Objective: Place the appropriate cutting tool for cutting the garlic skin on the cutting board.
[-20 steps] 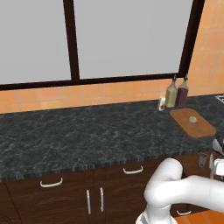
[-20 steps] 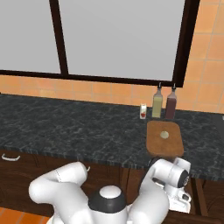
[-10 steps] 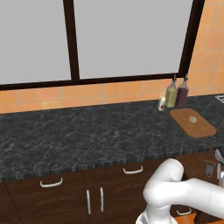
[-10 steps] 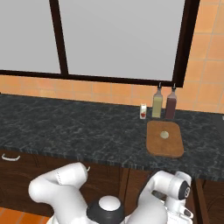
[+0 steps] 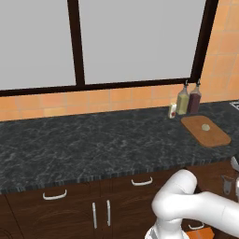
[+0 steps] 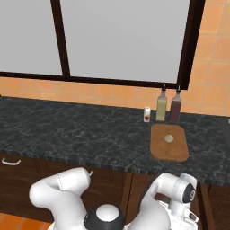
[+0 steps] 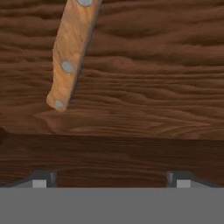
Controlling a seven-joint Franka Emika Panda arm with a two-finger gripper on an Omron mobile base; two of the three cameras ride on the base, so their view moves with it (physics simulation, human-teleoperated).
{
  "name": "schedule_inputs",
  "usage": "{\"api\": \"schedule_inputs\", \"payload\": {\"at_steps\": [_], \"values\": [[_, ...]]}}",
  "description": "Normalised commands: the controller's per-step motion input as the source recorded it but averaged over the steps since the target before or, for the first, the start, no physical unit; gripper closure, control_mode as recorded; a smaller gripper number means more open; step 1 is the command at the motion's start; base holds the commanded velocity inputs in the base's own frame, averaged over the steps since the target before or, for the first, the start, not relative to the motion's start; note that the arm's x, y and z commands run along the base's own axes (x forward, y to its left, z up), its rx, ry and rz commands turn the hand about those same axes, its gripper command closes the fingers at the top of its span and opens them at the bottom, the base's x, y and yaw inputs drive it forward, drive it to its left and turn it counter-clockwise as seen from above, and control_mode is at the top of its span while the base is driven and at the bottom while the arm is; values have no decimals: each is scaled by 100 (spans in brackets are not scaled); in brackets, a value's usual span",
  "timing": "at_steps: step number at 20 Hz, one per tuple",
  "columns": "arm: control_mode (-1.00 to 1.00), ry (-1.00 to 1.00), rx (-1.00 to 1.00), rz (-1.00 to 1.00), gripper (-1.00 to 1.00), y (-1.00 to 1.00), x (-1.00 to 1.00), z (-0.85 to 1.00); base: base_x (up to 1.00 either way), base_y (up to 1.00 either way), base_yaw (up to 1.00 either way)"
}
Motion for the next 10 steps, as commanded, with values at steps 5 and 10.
{"api": "schedule_inputs", "payload": {"at_steps": [5,10], "values": [[-100,-23,9,0,-100,4,36,-5,0,0,0],[-100,-22,2,0,-100,7,18,-23,0,0,0]]}}
